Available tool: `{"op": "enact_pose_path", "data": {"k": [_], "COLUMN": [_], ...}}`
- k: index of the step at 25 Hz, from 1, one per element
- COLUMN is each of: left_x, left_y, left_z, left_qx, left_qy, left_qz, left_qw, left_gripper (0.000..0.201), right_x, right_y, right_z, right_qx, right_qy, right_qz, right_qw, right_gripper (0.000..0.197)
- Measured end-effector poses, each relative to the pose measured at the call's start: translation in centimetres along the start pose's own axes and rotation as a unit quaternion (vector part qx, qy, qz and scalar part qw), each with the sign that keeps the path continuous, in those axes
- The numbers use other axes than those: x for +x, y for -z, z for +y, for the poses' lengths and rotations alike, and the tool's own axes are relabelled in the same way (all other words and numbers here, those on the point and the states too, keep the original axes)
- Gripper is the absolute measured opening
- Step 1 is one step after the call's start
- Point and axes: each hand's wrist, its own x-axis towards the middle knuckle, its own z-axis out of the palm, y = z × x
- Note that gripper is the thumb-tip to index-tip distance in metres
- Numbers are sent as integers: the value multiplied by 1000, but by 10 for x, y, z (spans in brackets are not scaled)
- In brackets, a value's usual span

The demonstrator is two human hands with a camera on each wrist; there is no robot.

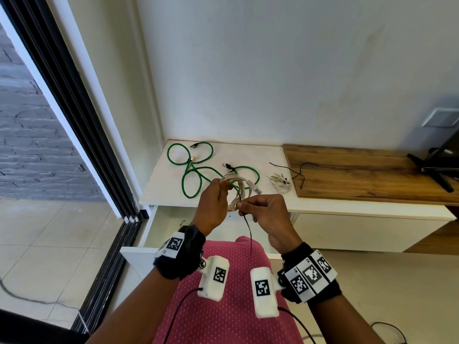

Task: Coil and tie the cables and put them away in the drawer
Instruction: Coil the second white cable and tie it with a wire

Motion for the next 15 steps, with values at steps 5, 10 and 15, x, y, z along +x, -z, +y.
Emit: {"op": "enact_pose_path", "data": {"k": [5,10,15], "left_x": [2,4,2], "left_y": [0,-1,-7], "left_z": [-4,-3,2], "left_qx": [15,2,-49], "left_qy": [2,16,34], "left_qz": [24,38,-10], "left_qw": [1000,999,998], "left_gripper": [30,25,27], "right_x": [2,10,14], "right_y": [-4,-2,-10], "right_z": [-1,-3,-5], "right_qx": [-116,-145,-181], "right_qy": [53,102,162], "right_qz": [61,72,85], "right_qw": [990,982,966], "right_gripper": [9,8,11]}}
